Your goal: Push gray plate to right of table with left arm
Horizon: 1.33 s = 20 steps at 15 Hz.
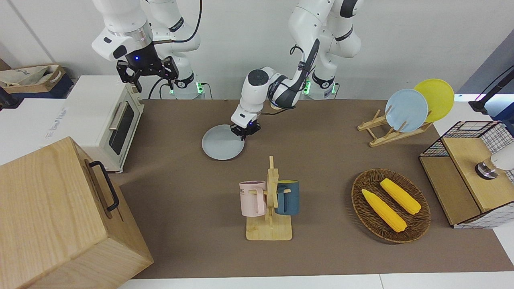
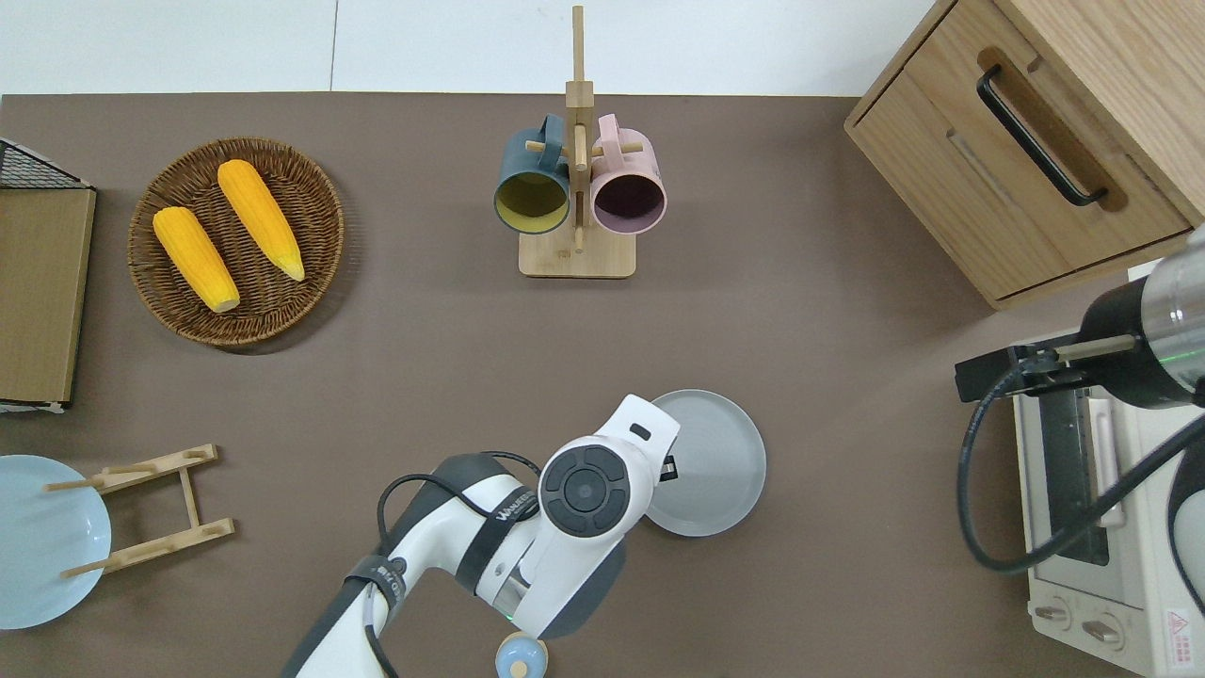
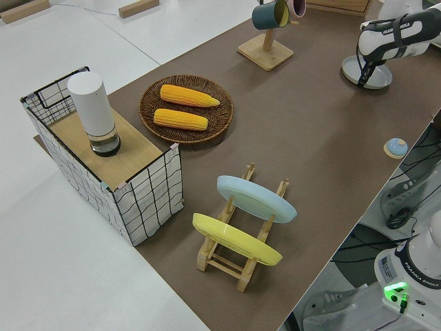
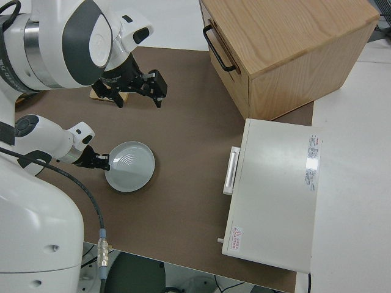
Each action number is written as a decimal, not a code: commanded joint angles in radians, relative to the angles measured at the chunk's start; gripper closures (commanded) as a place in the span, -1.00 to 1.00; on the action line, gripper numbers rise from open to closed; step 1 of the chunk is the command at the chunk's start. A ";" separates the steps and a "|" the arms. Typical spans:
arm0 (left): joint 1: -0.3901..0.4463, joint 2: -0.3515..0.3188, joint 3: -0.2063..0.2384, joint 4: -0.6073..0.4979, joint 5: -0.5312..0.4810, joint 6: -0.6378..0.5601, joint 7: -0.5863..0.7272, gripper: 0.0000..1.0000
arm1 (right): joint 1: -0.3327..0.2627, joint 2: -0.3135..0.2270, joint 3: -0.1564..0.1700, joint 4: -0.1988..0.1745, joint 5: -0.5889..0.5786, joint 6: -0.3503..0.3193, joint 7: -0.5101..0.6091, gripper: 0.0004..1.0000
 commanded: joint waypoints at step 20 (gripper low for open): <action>0.239 -0.209 0.024 0.076 0.021 -0.394 0.358 -0.98 | -0.011 -0.008 0.006 -0.001 0.008 -0.012 -0.003 -0.97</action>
